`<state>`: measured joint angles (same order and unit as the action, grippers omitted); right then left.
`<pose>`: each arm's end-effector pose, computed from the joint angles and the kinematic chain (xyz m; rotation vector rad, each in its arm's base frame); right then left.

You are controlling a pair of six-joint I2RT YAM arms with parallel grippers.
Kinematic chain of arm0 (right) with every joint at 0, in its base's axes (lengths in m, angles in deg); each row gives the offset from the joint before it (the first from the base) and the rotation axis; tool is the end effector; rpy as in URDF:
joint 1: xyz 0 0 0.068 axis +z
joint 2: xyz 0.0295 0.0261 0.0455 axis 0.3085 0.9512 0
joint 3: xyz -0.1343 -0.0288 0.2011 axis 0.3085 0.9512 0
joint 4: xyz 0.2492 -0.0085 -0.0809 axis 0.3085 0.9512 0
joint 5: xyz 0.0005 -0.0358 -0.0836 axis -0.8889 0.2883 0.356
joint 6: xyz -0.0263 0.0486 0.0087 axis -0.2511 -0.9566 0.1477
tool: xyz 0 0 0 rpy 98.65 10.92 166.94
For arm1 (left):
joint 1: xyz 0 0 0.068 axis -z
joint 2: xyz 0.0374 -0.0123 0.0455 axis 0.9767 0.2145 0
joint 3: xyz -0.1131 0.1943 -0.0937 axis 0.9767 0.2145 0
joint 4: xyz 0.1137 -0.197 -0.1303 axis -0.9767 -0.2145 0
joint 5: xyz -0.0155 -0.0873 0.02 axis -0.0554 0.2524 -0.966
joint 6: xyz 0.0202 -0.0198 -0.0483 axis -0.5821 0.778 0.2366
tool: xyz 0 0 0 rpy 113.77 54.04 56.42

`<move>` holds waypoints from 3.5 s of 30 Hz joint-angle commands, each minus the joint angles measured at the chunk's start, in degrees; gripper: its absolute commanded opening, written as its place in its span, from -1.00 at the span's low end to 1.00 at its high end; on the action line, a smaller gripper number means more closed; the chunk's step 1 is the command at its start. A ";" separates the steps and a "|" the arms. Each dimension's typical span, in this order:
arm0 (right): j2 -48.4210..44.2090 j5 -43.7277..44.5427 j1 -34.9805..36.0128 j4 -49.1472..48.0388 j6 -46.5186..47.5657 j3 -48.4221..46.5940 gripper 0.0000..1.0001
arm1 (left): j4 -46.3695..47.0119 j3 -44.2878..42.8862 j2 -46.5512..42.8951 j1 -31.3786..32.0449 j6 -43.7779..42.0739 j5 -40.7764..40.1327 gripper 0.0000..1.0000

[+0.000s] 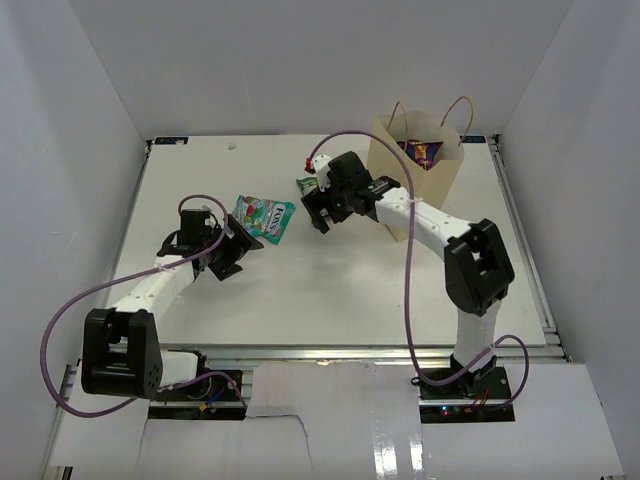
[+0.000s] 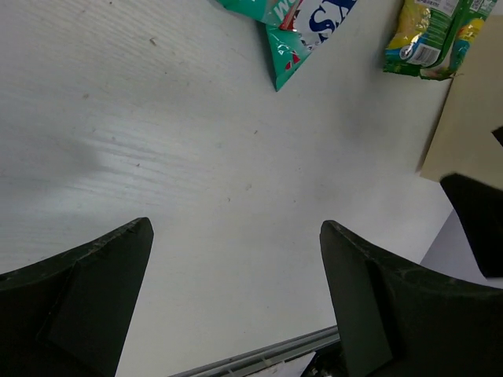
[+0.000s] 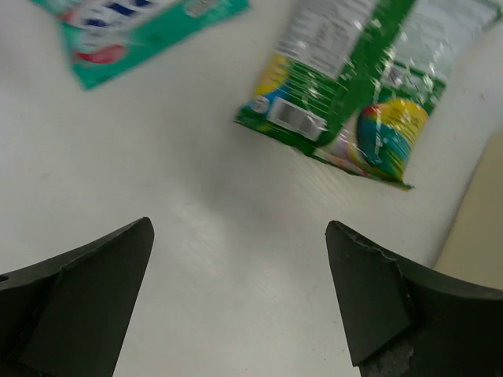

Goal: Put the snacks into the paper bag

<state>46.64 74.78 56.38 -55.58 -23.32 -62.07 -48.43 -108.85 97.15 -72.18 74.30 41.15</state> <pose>0.3293 0.2663 0.2518 -0.9705 2.0765 0.3924 0.2588 -0.0362 0.1669 -0.7810 2.4541 -0.7483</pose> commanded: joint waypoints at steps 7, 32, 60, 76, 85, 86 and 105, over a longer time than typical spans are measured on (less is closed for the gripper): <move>18.20 24.76 -1.32 -7.42 -13.30 -21.28 0.86 | -4.26 0.74 -8.89 -0.07 1.14 -3.76 0.96; 28.15 -5.90 -7.74 -10.94 -14.80 -16.20 -0.03 | -3.82 1.53 -11.09 0.02 0.26 -0.07 0.96; -20.62 -39.94 -27.65 -8.13 -8.03 -17.77 -0.85 | 2.76 0.48 -6.70 0.02 -0.97 2.04 0.96; -14.66 -14.17 -37.71 -14.97 -2.05 -10.31 -0.85 | 4.61 -0.23 -5.47 -0.07 -0.53 3.18 0.96; -10.87 -23.31 -33.50 -9.62 5.07 -7.51 -0.85 | 4.97 0.04 -5.64 0.02 -0.35 3.71 0.96; -12.09 -23.49 -33.32 -10.75 5.07 -4.53 -0.85 | 4.88 0.04 -5.82 0.02 -0.27 3.71 0.96; -20.62 -23.73 -34.28 -2.59 19.28 -9.18 0.83 | -3.89 -14.35 11.29 0.81 10.18 -10.43 0.96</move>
<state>32.70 55.35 22.42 -57.90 -10.77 -70.94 -48.02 -118.86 105.32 -72.03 79.94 37.31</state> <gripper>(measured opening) 0.930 0.979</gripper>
